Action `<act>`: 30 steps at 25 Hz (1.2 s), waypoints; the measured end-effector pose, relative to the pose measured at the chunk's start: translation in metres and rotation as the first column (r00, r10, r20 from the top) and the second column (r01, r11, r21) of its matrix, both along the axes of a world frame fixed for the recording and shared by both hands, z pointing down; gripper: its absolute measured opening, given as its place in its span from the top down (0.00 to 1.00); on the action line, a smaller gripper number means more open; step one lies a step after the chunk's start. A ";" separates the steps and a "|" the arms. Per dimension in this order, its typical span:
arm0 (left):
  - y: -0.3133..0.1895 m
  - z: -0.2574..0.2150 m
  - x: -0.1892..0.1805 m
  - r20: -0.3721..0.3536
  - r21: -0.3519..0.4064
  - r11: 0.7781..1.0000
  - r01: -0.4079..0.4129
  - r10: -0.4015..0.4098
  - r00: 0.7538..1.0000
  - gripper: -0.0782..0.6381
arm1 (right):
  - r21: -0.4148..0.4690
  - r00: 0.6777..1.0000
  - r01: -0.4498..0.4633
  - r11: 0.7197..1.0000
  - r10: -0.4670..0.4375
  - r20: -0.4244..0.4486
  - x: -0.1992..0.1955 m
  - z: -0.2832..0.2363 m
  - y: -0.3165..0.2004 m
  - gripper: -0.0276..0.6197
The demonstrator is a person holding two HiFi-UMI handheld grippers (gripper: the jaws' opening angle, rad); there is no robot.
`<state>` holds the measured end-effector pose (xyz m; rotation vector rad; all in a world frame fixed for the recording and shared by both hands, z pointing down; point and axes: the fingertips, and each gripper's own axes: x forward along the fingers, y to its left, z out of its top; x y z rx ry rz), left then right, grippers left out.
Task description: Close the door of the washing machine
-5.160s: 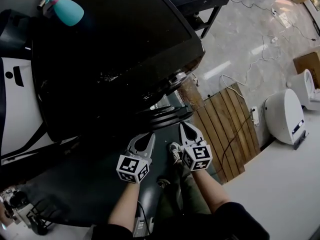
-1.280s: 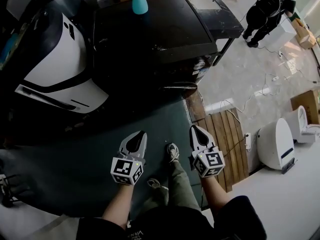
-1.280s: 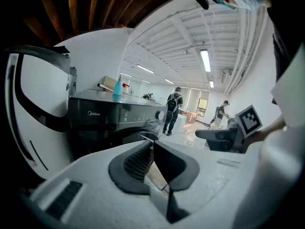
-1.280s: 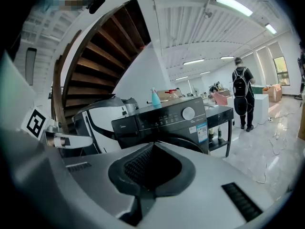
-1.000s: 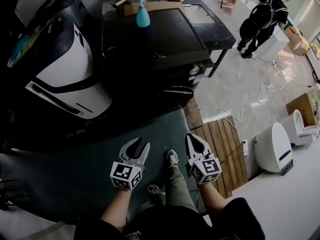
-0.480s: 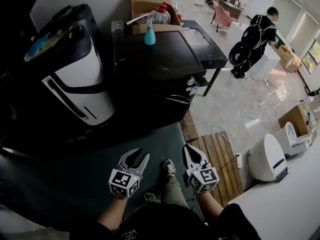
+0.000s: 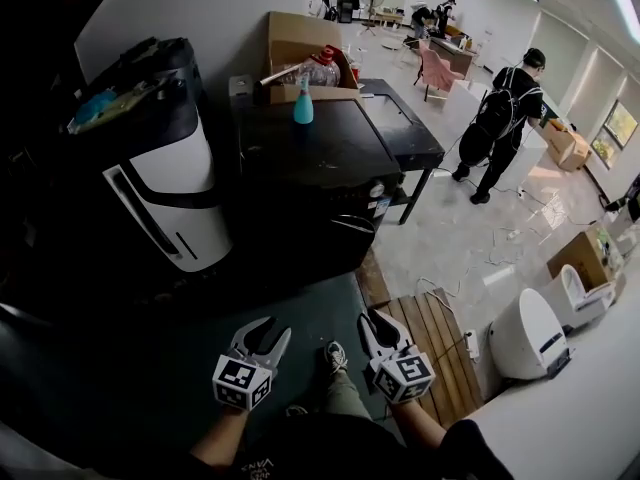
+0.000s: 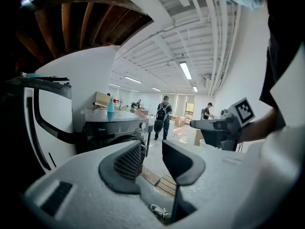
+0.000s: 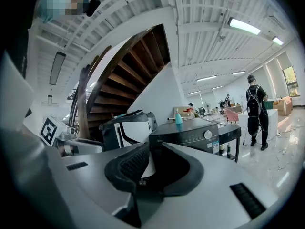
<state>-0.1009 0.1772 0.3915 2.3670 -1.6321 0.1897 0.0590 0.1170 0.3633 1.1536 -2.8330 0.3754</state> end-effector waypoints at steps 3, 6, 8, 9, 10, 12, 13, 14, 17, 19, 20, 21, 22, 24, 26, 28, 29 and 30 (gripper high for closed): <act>0.009 -0.003 -0.006 -0.010 0.006 1.000 0.009 -0.009 1.000 0.69 | -0.006 1.000 -0.018 1.000 0.018 0.000 0.003 -0.002 0.007 0.84; 0.020 -0.006 -0.014 -0.019 0.019 1.000 0.023 -0.022 1.000 0.68 | -0.011 1.000 -0.007 1.000 0.007 -0.004 0.003 -0.002 0.015 0.81; 0.027 -0.009 -0.018 -0.025 0.023 0.999 0.037 -0.036 0.999 0.68 | -0.005 1.000 0.001 1.000 -0.001 -0.007 0.002 -0.004 0.019 0.80; 0.029 -0.009 -0.020 -0.026 0.023 0.999 0.042 -0.041 0.999 0.67 | -0.001 1.000 0.000 1.000 0.000 -0.007 0.003 -0.005 0.019 0.78; 0.032 -0.010 -0.021 -0.026 0.021 0.999 0.045 -0.044 0.999 0.67 | 0.004 1.000 -0.001 1.000 0.001 -0.008 0.005 -0.005 0.019 0.77; 0.037 -0.009 -0.021 -0.028 0.015 0.999 0.049 -0.048 0.998 0.66 | 0.006 1.000 -0.002 1.000 0.002 -0.007 0.009 -0.004 0.019 0.73; 0.039 -0.008 -0.021 -0.031 0.013 0.999 0.051 -0.050 0.998 0.66 | 0.000 1.000 -0.003 1.000 0.003 -0.003 0.010 -0.004 0.021 0.73; 0.042 -0.008 -0.021 -0.035 0.012 0.998 0.054 -0.053 0.998 0.65 | -0.009 1.000 -0.003 1.000 0.004 0.003 0.011 -0.005 0.023 0.72; 0.046 -0.009 -0.025 -0.043 0.019 0.998 0.064 -0.064 0.997 0.65 | -0.020 1.000 -0.009 1.000 0.008 -0.016 0.012 -0.001 0.027 0.72; 0.046 -0.010 -0.026 -0.047 0.025 0.997 0.070 -0.069 0.997 0.65 | -0.004 0.999 -0.018 1.000 0.017 -0.039 0.016 0.004 0.027 0.74; 0.047 -0.009 -0.027 -0.051 0.026 0.997 0.073 -0.071 0.996 0.65 | 0.003 0.999 -0.021 1.000 0.021 -0.044 0.016 0.004 0.027 0.77; 0.048 -0.009 -0.027 -0.056 0.026 0.997 0.076 -0.074 0.996 0.65 | 0.009 0.998 -0.023 1.000 0.023 -0.051 0.017 0.005 0.028 0.82; 0.048 -0.009 -0.028 -0.061 0.025 0.997 0.079 -0.077 0.995 0.65 | 0.014 0.998 -0.026 1.000 0.027 -0.060 0.018 0.006 0.028 0.88; 0.049 -0.008 -0.029 -0.067 0.022 0.996 0.086 -0.085 0.994 0.65 | 0.014 0.997 -0.030 0.999 0.031 -0.067 0.018 0.006 0.030 0.95; 0.049 -0.009 -0.030 -0.069 0.024 0.995 0.094 -0.092 0.993 0.65 | 0.012 0.998 -0.023 1.000 0.024 -0.065 0.013 0.002 0.030 0.96; 0.048 -0.009 -0.032 -0.069 0.028 0.995 0.098 -0.096 0.993 0.65 | 0.019 0.997 -0.019 1.000 0.021 -0.068 0.011 0.002 0.028 0.96; 0.048 -0.009 -0.032 -0.068 0.031 0.994 0.101 -0.098 0.993 0.65 | 0.024 0.997 -0.015 1.000 0.017 -0.074 0.012 0.005 0.027 0.96; 0.047 -0.009 -0.033 -0.065 0.035 0.994 0.105 -0.103 0.993 0.65 | 0.026 0.997 -0.013 1.000 0.015 -0.079 0.013 0.007 0.026 0.96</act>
